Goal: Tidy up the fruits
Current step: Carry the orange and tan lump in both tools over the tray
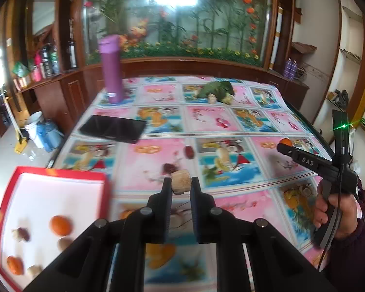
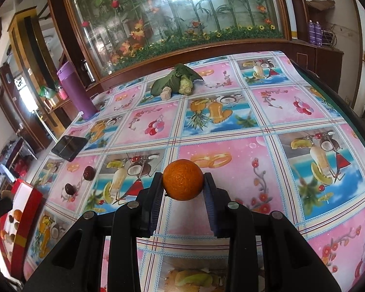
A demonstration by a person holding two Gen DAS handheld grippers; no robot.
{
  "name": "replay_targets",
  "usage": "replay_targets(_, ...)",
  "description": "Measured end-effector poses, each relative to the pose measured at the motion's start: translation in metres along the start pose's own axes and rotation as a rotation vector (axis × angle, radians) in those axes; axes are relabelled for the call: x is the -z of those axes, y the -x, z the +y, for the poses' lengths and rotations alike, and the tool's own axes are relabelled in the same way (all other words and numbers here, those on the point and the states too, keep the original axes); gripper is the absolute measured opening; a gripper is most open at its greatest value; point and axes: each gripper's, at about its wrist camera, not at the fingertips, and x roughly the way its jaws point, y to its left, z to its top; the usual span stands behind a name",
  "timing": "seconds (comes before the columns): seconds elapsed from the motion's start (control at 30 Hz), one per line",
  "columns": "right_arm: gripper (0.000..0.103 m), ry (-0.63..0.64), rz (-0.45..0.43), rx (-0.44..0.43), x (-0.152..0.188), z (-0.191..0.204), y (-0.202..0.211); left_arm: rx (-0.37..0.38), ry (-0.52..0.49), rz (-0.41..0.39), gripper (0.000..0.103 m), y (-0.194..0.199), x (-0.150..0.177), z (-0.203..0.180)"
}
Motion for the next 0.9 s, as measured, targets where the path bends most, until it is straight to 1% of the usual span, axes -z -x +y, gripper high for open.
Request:
replay_targets(0.1, 0.031, -0.009, 0.002, -0.038, 0.005, 0.011, 0.003, -0.055, 0.024, -0.010, 0.017, 0.021, 0.016, 0.028)
replay_targets(0.2, 0.031, 0.013, -0.004, -0.096, 0.010, 0.035, 0.007, -0.123, 0.052, -0.007, 0.016, 0.040, 0.033, 0.061)
replay_targets(0.27, 0.031, 0.039, -0.012, -0.141, 0.015, 0.058, 0.009, -0.184, 0.070, -0.011, 0.017, 0.051, 0.041, 0.083)
replay_targets(0.37, 0.031, 0.077, -0.009, -0.241, 0.022, 0.103, 0.010, -0.261, 0.116, -0.009, 0.016, 0.062, 0.051, 0.119)
replay_targets(0.5, 0.031, 0.133, 0.026, -0.360, 0.031, 0.166, 0.006, -0.333, 0.180, -0.005, 0.016, 0.073, 0.062, 0.166)
replay_targets(0.57, 0.031, 0.168, 0.065, -0.418, 0.035, 0.200, 0.002, -0.356, 0.205, -0.005, 0.016, 0.076, 0.066, 0.185)
replay_targets(0.67, 0.031, 0.252, 0.097, -0.460, 0.039, 0.251, 0.001, -0.378, 0.238, -0.005, 0.016, 0.081, 0.073, 0.209)
replay_targets(0.77, 0.031, 0.339, 0.119, -0.491, 0.045, 0.296, 0.003, -0.384, 0.257, -0.007, 0.016, 0.083, 0.079, 0.223)
replay_targets(0.9, 0.031, 0.429, 0.160, -0.502, 0.057, 0.344, 0.000, -0.378, 0.279, 0.004, 0.016, 0.080, 0.086, 0.237)
